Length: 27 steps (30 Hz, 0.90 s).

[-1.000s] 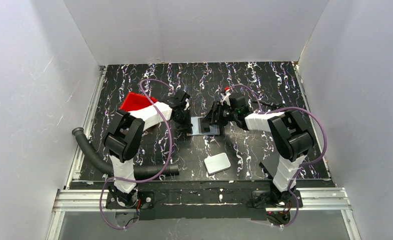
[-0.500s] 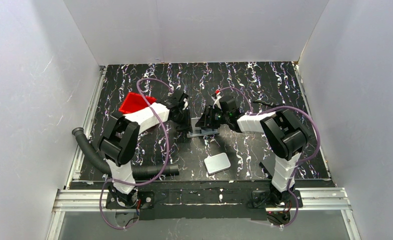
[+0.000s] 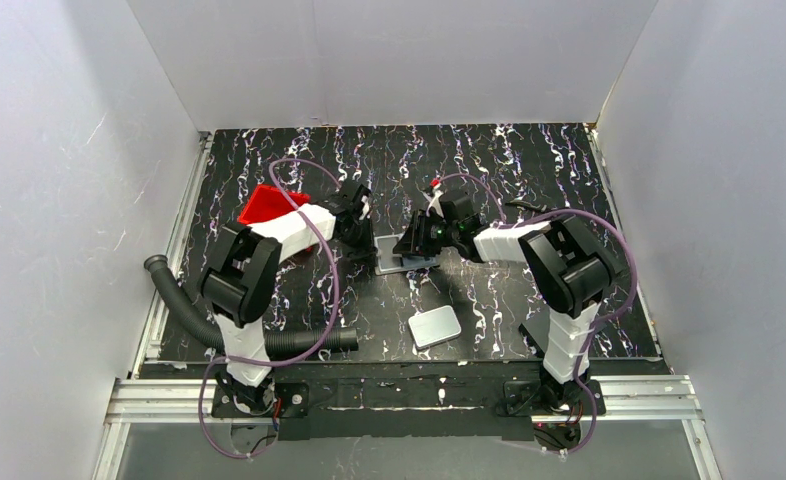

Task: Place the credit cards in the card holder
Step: Insert the credit card into the card holder.

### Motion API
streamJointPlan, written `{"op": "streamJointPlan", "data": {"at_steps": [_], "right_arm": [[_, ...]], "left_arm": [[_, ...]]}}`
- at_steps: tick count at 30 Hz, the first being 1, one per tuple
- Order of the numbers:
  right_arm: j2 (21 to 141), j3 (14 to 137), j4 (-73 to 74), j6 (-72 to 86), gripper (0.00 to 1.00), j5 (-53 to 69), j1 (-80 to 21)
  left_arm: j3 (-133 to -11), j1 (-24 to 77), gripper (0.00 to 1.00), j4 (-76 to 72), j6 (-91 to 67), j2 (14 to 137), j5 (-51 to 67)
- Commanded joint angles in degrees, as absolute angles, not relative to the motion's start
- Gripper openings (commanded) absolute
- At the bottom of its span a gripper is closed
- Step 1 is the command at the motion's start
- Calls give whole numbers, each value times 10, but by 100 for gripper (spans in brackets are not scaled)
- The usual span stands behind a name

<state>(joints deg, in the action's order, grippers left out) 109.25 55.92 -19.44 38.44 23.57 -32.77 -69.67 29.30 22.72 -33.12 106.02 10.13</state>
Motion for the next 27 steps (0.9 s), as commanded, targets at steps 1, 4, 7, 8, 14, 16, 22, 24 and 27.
{"op": "streamJointPlan", "data": {"at_steps": [1,4,7,8,14,16,22,24,27], "right_arm": [[1112,582,-201,393,43,243,-341],[1112,584,-202,394,43,249,-339],[1094,587,-168,371,45,242,-330],[1085,590,-145,356,47,230,-327],[1062,610,-20,288,58,160,-309],[1055,611,-3,274,62,139,-305],[1025,622,18,259,75,158,-300],[1019,628,28,258,76,155,-299],[1014,647,61,241,77,149,-293]], "left_arm": [[-696,296,12,229,-333,1078,111],[-697,296,12,230,-330,1078,109],[-699,296,12,241,-321,1071,94],[-701,296,13,249,-316,1068,85],[-702,293,15,270,-300,1055,62],[-700,291,15,271,-299,1050,61],[-723,290,19,299,-287,1009,61],[-739,290,21,314,-282,992,63],[-769,289,27,341,-272,967,67]]}}
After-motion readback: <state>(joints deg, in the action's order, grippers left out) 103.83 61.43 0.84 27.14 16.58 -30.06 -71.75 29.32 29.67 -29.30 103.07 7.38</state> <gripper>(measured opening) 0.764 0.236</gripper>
